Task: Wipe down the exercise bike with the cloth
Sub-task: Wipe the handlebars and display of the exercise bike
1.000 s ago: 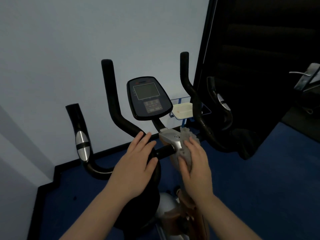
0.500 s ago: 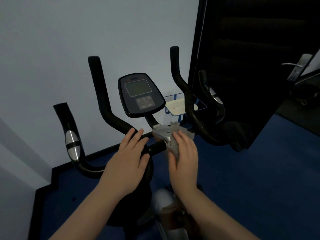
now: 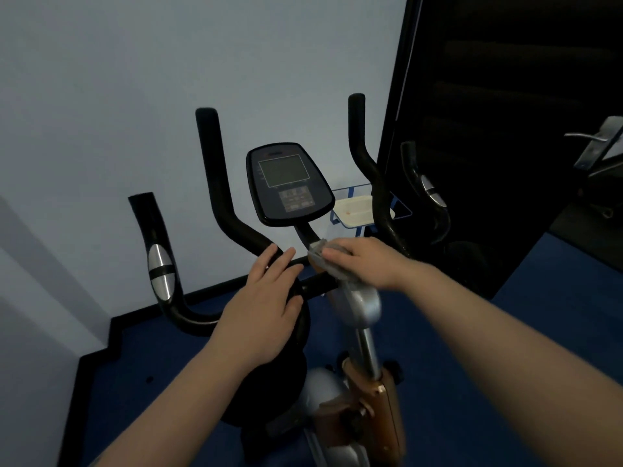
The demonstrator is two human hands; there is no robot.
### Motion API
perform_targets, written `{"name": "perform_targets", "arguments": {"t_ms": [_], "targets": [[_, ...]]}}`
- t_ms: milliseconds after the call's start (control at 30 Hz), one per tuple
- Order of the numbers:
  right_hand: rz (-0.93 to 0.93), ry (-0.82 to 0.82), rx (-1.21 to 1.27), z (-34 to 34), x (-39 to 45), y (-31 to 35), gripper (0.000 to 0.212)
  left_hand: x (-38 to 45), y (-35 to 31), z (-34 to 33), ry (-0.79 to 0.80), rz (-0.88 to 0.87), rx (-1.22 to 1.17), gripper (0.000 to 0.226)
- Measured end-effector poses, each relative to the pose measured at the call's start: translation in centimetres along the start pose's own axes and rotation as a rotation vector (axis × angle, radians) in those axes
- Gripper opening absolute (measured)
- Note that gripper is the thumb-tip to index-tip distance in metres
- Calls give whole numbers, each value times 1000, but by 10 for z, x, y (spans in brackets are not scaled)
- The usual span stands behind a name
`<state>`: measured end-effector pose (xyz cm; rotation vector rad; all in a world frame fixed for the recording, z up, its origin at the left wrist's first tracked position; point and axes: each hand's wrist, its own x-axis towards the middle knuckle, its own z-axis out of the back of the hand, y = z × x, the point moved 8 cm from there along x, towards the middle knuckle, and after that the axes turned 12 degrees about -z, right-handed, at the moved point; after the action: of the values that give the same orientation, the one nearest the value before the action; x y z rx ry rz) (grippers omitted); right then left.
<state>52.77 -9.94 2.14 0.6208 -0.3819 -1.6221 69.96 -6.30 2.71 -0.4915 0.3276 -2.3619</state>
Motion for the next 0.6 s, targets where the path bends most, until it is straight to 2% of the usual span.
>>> {"name": "perform_targets", "arguments": {"t_ms": [133,233,300,400,467,533,600], "targets": [[-88,45,-78,-13,34,12,37,1,0,1,-10,1,-10,49],[-103,14,-109,-16,38,17,34,-2,-3,3,-24,-6,-20,48],[-41,-103,-96,-15,22,15,25,-8,-5,7,-54,1,-25,47],[108,-423,9,-13,-20,9,23,-19,-6,20,-147,41,-29,44],[104,-573,62,-9,-35,8,30,-30,-5,28,-202,80,-17,43],[39,-672,9,-7,-38,20,44,-45,-1,31,-240,124,-12,41],[52,-669,-121,-19,-41,40,54,-62,3,30,-275,169,-62,38]]}}
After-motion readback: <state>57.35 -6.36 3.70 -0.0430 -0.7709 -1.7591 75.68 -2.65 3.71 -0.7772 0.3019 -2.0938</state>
